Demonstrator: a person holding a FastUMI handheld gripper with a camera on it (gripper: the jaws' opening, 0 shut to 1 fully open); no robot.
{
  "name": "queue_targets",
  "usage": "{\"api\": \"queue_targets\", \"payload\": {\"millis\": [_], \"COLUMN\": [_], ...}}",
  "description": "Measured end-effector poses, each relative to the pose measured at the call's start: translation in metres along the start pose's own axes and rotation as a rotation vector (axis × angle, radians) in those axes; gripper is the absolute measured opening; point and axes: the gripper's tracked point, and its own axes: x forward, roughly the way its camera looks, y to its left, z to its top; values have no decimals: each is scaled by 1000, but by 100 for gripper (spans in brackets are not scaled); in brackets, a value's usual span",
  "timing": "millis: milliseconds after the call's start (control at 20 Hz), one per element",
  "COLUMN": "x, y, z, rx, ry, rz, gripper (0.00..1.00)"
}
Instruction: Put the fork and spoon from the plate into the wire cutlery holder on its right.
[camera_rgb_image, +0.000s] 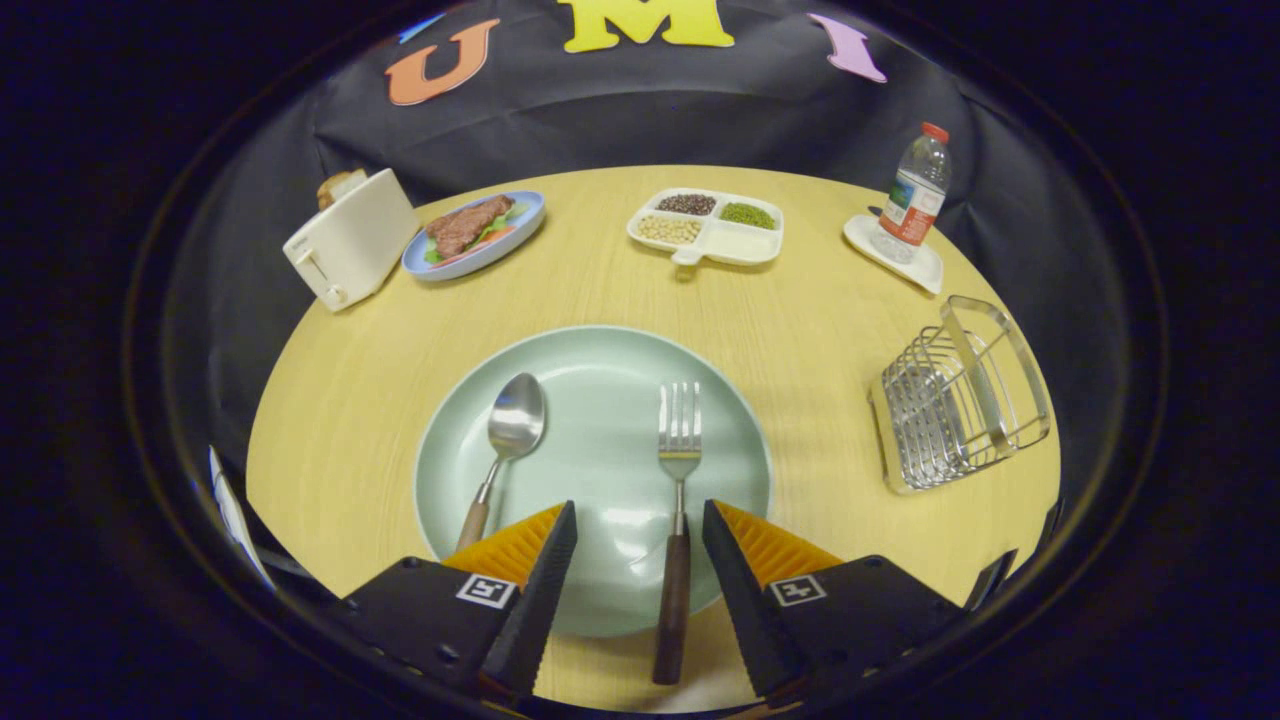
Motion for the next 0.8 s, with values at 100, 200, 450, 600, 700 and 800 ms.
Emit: {"api": "queue_targets", "payload": {"millis": [100, 200, 450, 600, 700, 800], "x": [3, 5, 10, 6, 9, 0], "y": [0, 2, -5, -13, -15, -12], "z": [1, -1, -1, -2, -3, -3], "rx": [16, 35, 55, 57, 52, 48], "ry": [16, 34, 73, 80, 77, 81], "rz": [22, 44, 25, -4, 4, 1], "gripper": [69, 69, 50, 33, 13, 13]}}
